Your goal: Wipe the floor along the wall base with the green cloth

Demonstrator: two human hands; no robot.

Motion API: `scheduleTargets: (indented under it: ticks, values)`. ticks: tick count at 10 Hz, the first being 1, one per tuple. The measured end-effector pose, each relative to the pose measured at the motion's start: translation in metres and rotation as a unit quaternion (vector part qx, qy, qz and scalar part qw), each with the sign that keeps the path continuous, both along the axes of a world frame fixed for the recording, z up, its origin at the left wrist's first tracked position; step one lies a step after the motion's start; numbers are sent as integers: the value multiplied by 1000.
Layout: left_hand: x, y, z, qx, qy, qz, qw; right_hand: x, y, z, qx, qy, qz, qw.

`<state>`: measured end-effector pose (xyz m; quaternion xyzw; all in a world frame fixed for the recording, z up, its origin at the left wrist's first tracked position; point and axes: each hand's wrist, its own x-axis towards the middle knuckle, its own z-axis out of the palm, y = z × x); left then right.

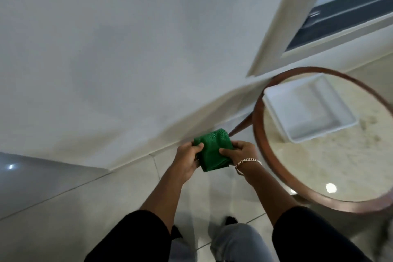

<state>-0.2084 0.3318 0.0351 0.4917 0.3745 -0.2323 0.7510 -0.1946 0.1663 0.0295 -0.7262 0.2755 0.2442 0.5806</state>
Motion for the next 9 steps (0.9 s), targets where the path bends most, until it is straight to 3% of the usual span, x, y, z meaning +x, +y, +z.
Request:
scheduleTargets:
  ticks: [1,3,5,7,8,9]
  values:
    - [19,-49,35,18,-20,-53,998,16,-59,28,-45,-18,13,999]
    - [94,-187,26,167,-41,-78,982,83,-187,38,-111,-50,13,992]
    - [174,-306,-23,275,-63,-127,951,159,-289,-11,-187,-55,9,981]
    - [198,-338,-52,261,-29,-207,943,192,-307,-76,-196,-38,29,979]
    - [199,-332,-34,277,-64,-229,931,191,-305,-68,-186,11,28,982]
    - [205,-332,17,341,-200,-210,894,193,-316,-21,-160,-52,-37,985]
